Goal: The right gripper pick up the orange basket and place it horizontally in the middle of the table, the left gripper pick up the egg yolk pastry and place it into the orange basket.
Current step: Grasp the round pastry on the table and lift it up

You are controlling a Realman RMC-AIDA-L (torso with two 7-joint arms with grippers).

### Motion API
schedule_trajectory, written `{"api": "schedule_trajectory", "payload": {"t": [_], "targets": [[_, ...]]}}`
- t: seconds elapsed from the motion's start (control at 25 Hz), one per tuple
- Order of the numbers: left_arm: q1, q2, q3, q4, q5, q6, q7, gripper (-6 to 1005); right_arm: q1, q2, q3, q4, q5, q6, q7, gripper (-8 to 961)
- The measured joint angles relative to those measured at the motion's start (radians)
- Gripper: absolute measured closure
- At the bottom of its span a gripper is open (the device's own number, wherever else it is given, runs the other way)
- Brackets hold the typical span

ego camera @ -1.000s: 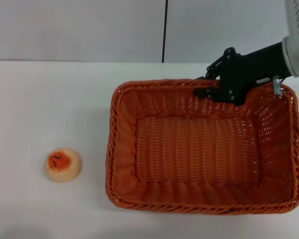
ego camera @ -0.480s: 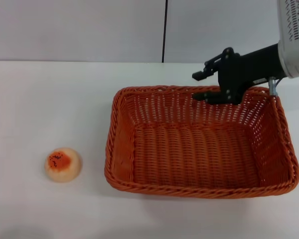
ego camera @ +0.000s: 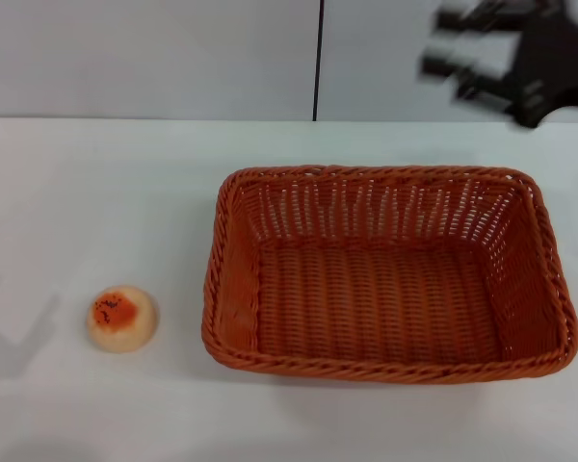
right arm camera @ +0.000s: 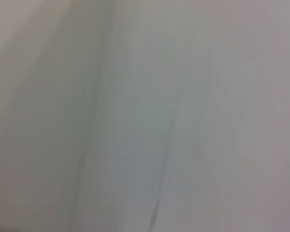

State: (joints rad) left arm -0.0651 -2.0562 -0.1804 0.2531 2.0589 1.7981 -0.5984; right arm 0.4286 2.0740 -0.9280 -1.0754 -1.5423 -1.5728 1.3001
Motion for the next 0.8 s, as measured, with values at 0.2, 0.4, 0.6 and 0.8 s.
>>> {"api": "schedule_trajectory", "payload": {"t": [0.2, 0.4, 0.6, 0.8], "targets": [[-0.043, -0.002, 0.111, 0.076, 0.000, -0.032, -0.050, 272, -0.137, 0.001, 0.002, 0.138, 0.346, -0.070, -0.122, 528], [-0.083, -0.002, 0.240, 0.109, 0.000, -0.108, -0.098, 274, -0.181, -0.003, 0.081, 0.255, 0.401, -0.147, -0.145, 528], [-0.107, -0.005, 0.326, 0.128, 0.015, -0.143, -0.150, 277, -0.200, -0.005, 0.132, 0.300, 0.400, -0.173, -0.141, 528], [-0.122, -0.010, 0.362, 0.117, 0.045, -0.185, -0.153, 280, -0.202, -0.005, 0.133, 0.309, 0.399, -0.176, -0.138, 528]]}}
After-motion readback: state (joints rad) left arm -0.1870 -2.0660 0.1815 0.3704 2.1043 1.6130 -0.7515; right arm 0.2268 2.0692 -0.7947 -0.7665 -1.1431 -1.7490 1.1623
